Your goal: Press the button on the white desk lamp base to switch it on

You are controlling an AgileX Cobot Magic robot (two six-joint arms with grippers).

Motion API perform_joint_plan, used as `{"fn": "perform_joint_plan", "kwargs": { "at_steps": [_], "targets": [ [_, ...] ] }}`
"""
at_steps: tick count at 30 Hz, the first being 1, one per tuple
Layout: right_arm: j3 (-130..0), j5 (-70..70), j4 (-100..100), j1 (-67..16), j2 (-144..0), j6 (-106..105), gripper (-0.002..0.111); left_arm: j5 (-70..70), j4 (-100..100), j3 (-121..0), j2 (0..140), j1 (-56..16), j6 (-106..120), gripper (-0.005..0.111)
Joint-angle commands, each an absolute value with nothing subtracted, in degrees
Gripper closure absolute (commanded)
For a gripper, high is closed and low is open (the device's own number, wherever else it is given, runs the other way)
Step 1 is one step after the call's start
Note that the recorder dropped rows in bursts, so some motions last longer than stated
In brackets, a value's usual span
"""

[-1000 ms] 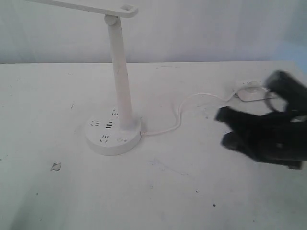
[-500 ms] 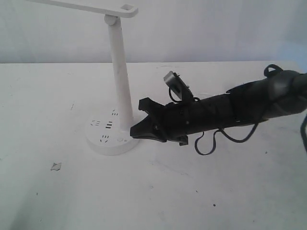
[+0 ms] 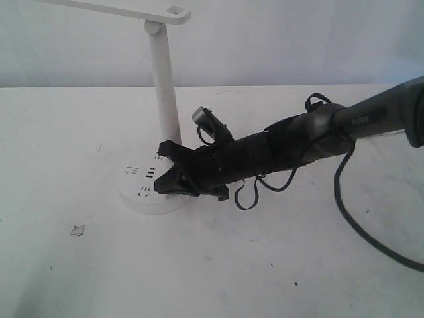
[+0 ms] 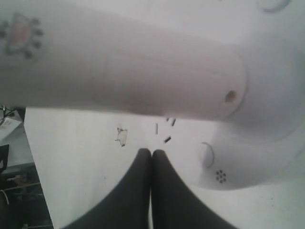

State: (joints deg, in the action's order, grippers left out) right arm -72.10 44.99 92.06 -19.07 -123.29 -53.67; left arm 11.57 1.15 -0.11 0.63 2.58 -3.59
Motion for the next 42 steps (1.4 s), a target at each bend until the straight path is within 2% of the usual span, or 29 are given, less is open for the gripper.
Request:
{"fn": "perform_joint_plan", "kwargs": {
  "at_steps": [1, 16, 27, 34, 39, 42],
  "targets": [
    [-72.87, 43.02, 91.43, -19.9, -124.54, -53.34, 0.108, 11.49, 0.89, 0.0, 0.67, 2.71, -3.59, 0.107],
    [-74.97, 40.75, 91.36, -19.9, -125.08, -52.28, 0.108, 11.49, 0.89, 0.0, 0.67, 2.71, -3.59, 0.107],
    [-75.3, 39.11, 82.63, -19.9, -125.22, -47.27, 0.108, 11.49, 0.89, 0.0, 0.67, 2.71, -3.59, 0.107],
    [-75.93, 39.7, 80.4, -18.94, -117.87, -48.52, 0.108, 11.49, 0.89, 0.0, 0.67, 2.71, -3.59, 0.107],
    [-75.13, 38.81, 65.29, -18.29, -108.46, -42.49, 0.108, 11.49, 0.89, 0.0, 0.67, 2.71, -3.59, 0.107],
    [-66.52, 32.23, 54.46, -18.29, -97.32, -38.08, 0.108, 11.49, 0.89, 0.0, 0.67, 2.71, -3.59, 0.107]
  ]
}}
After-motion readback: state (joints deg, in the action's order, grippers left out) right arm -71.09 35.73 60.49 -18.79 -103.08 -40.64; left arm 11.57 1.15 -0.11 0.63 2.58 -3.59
